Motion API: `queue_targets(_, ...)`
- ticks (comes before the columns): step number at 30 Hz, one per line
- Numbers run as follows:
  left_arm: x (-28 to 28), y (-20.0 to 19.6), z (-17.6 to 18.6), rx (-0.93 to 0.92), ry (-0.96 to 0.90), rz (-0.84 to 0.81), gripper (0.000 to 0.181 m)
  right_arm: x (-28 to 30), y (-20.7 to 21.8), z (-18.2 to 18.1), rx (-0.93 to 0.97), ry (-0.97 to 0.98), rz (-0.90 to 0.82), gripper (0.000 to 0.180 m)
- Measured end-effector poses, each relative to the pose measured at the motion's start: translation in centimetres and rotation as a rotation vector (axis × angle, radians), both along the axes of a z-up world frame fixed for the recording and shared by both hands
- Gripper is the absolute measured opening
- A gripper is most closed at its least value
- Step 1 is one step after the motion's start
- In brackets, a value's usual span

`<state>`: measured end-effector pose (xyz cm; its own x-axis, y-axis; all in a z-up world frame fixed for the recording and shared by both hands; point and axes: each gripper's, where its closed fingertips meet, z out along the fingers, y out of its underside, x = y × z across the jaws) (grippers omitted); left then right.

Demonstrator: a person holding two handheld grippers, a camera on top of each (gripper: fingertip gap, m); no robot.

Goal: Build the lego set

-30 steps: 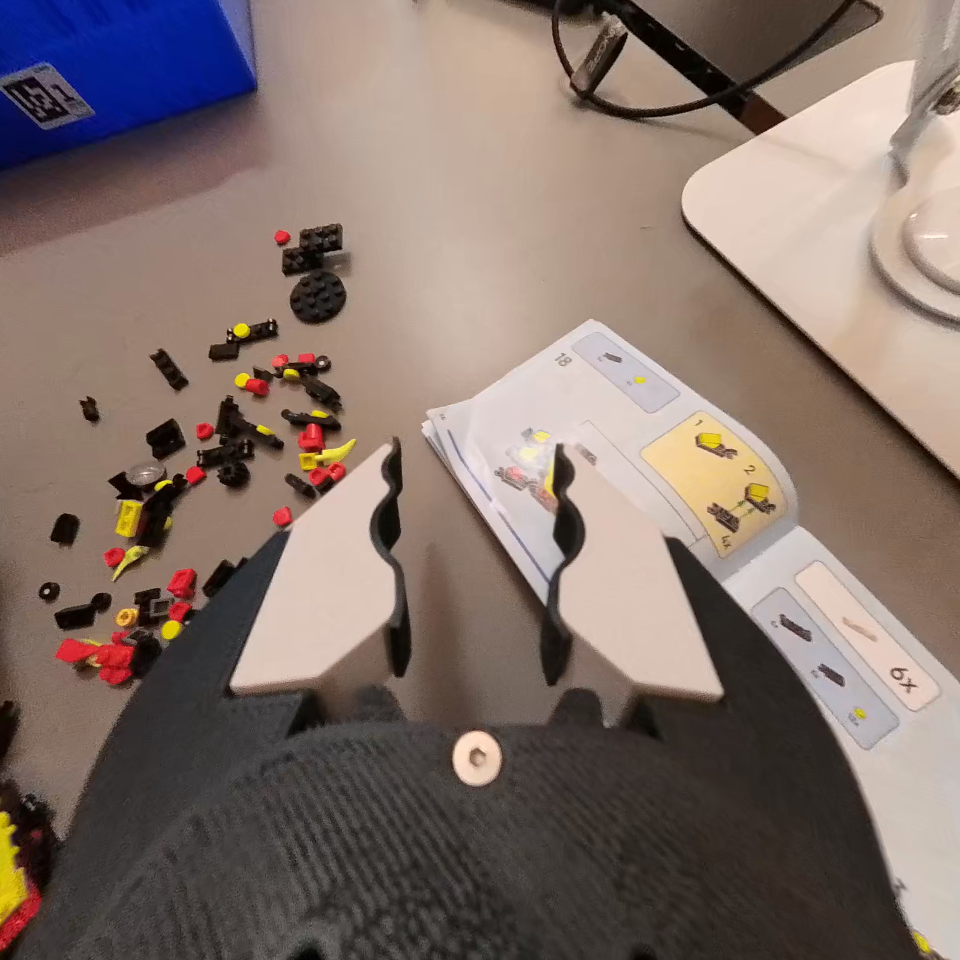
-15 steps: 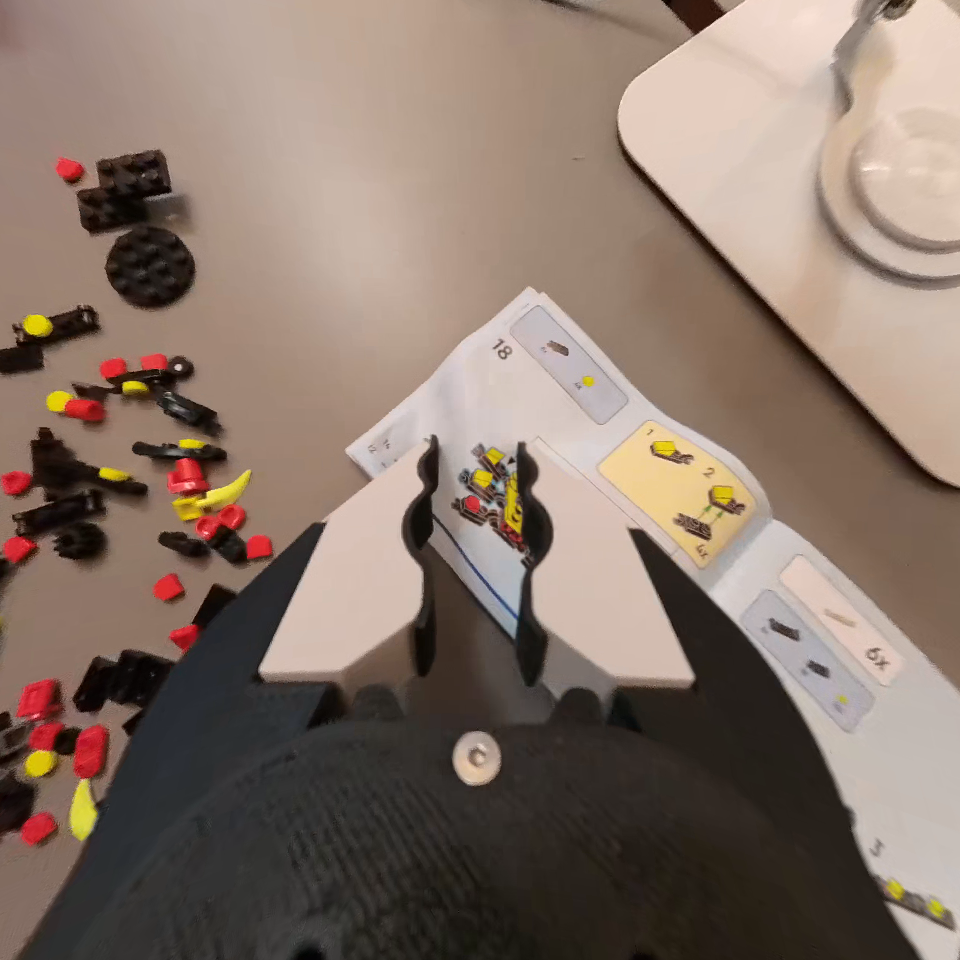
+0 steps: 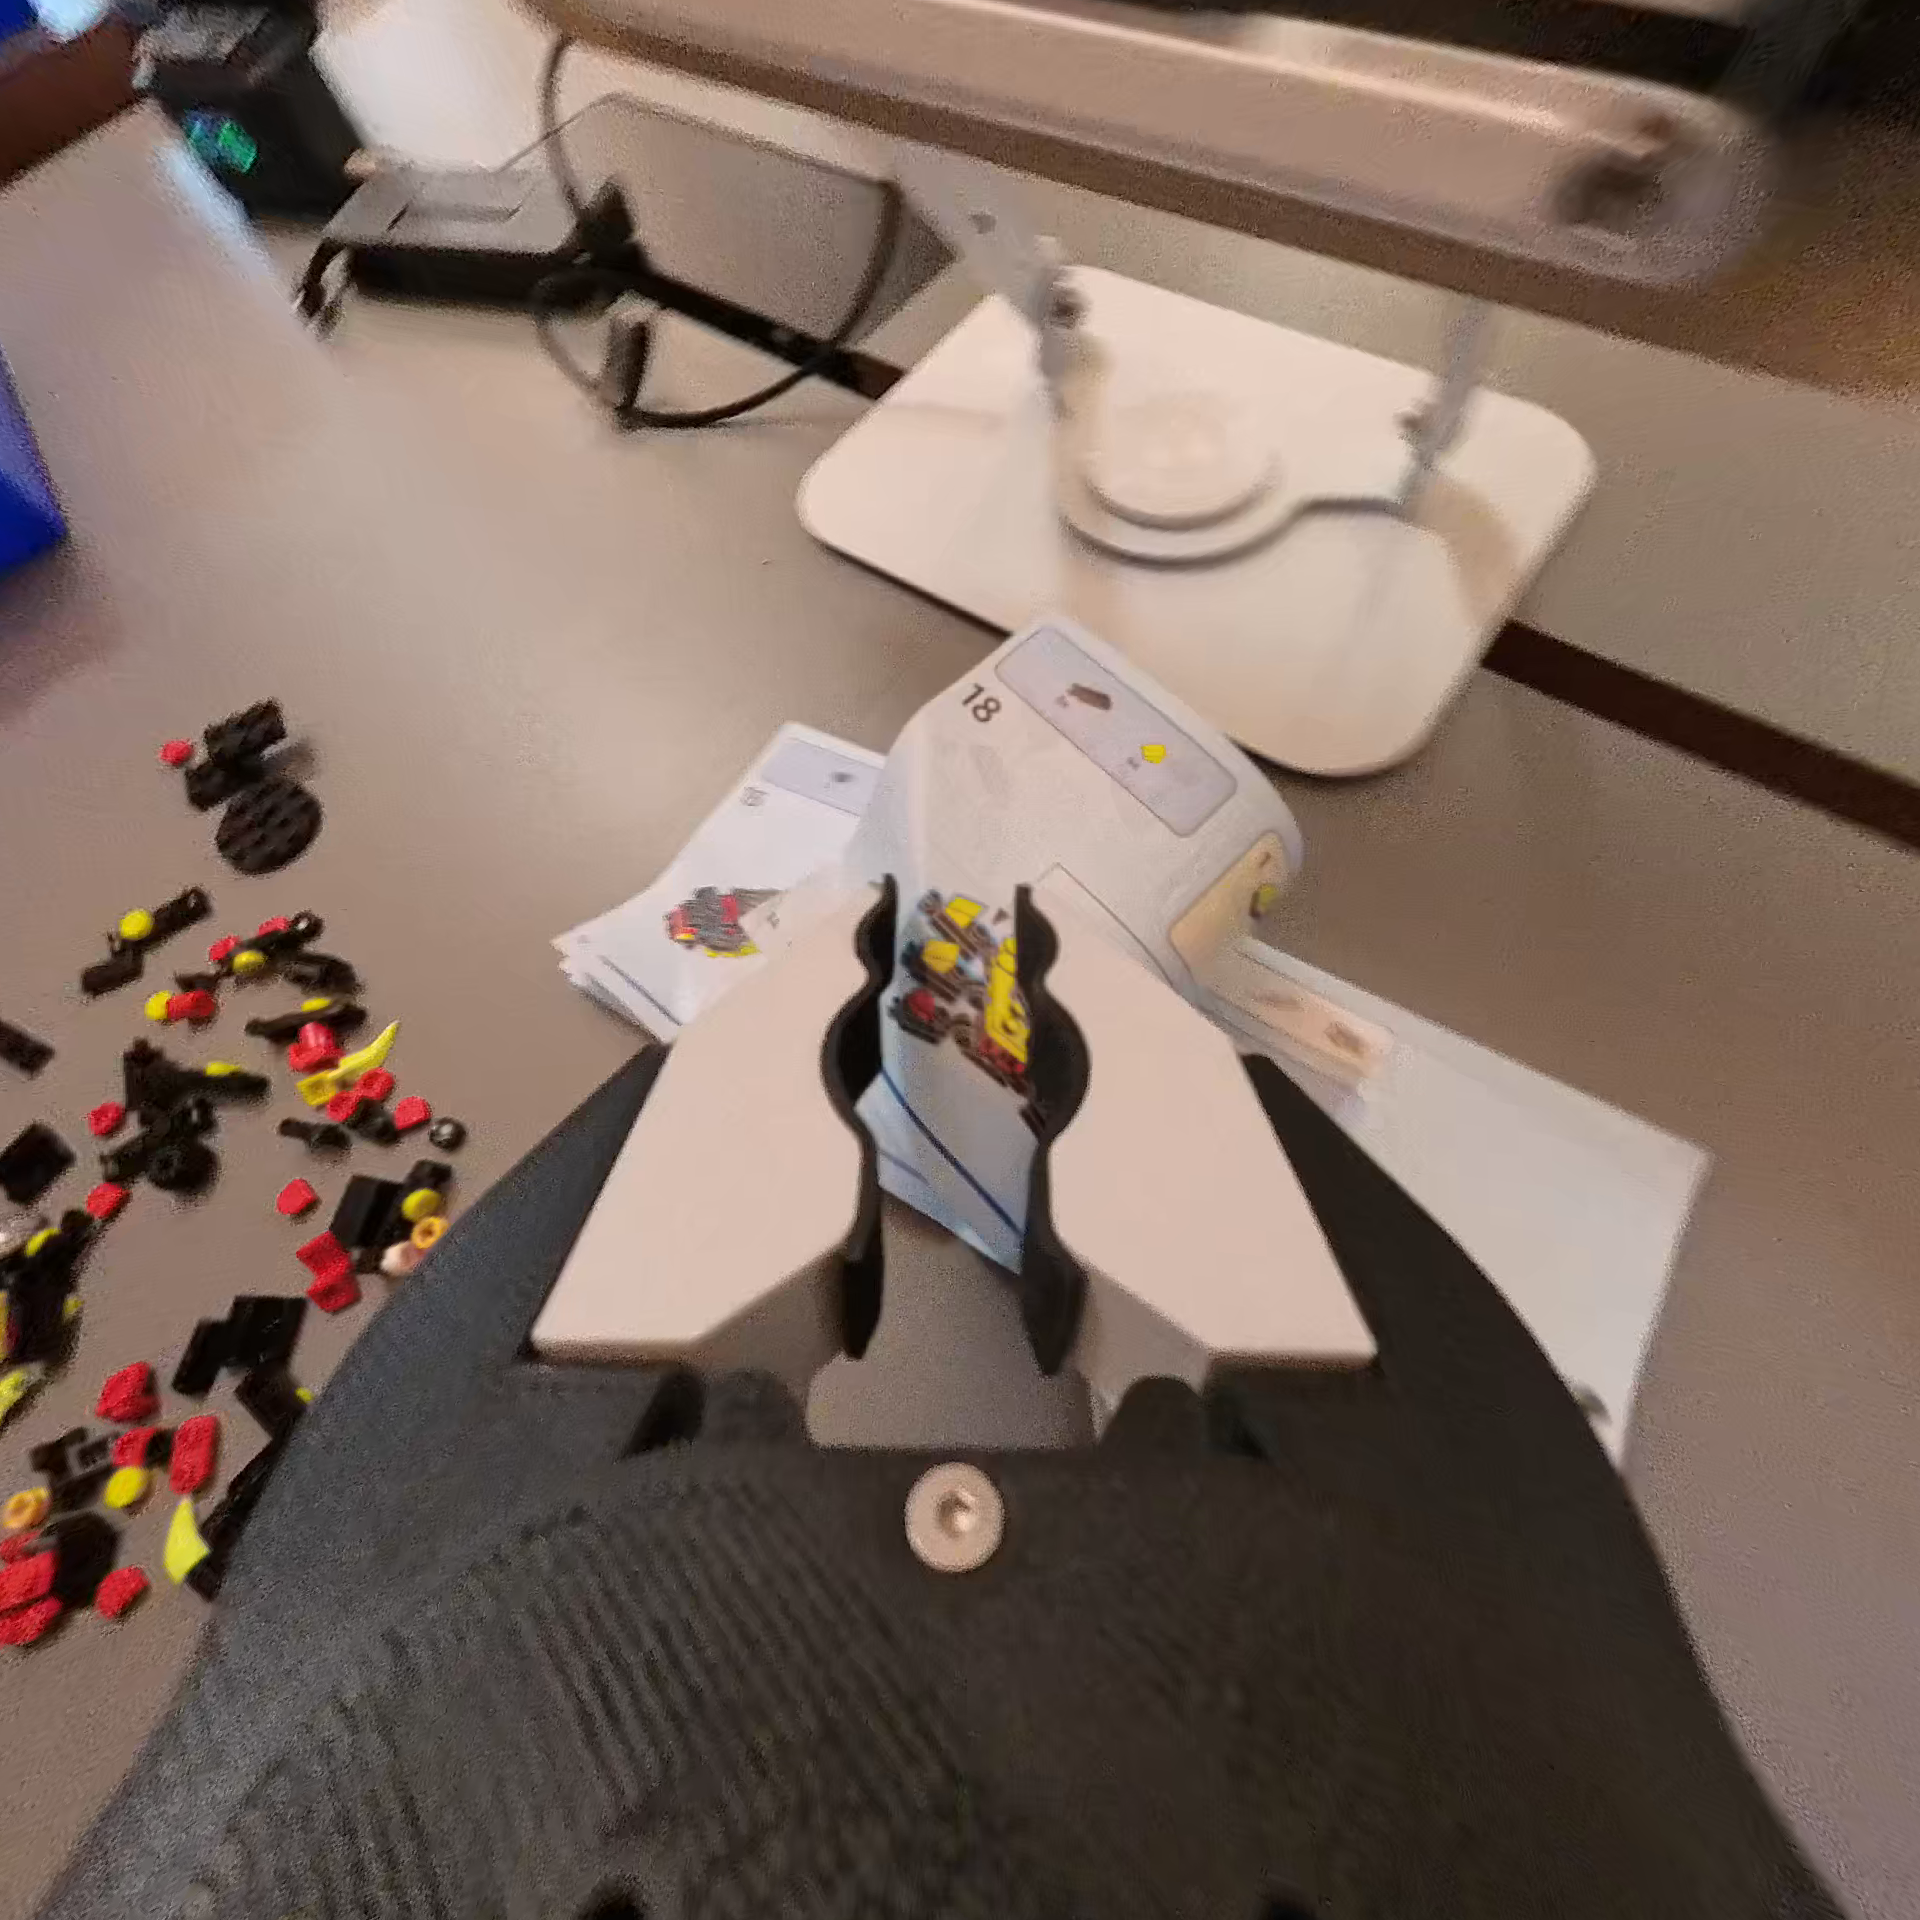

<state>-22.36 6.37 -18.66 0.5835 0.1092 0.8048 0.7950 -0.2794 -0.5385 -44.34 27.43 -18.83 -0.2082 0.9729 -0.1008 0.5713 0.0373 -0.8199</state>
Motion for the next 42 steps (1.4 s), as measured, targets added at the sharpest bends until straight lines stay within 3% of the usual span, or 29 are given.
queue_targets(3,0.1,0.1,-0.1,-0.003,0.001,-0.003,0.035,1.6,3.9,-0.5,-0.094,-0.010,-0.111,0.034)
queue_targets(8,0.1,0.3,-0.3,-0.013,0.006,-0.006,0.035,3.7,7.2,-0.7,0.047,-0.018,-0.186,0.053)
queue_targets(12,0.1,0.4,-0.5,-0.023,0.008,-0.008,0.035,3.1,1.3,2.2,0.112,0.121,0.019,0.075)
queue_targets(16,0.2,0.4,-0.5,-0.029,0.017,-0.012,0.035,2.1,-1.4,-1.2,0.438,0.024,0.127,0.082)
queue_targets(17,0.2,0.4,-0.5,-0.030,0.019,-0.013,0.035,1.8,-0.8,-2.3,0.542,-0.005,0.118,0.080)
queue_targets(19,0.3,0.3,-0.4,-0.029,0.022,-0.014,0.035,1.3,0.2,-3.1,0.645,-0.014,0.095,0.056)
queue_targets(23,0.2,0.1,-0.3,-0.022,0.025,-0.005,0.035,1.7,1.7,-1.0,0.568,0.053,0.023,0.017)
queue_targets(25,0.2,0.1,-0.3,-0.020,0.020,-0.008,0.035,2.3,2.6,-0.8,0.523,0.030,0.010,0.021)
queue_targets(28,0.3,0.2,-0.3,-0.020,0.018,-0.012,0.035,4.2,0.0,-1.5,0.394,-0.015,0.138,0.042)
queue_targets(37,-0.2,0.0,-0.4,-0.033,0.040,0.007,0.035,18.3,-14.9,-0.4,0.171,0.123,0.804,0.040)
queue_targets(42,-0.2,0.2,-0.6,-0.049,0.052,0.009,0.035,24.3,-18.1,-2.1,0.151,0.064,0.935,0.054)
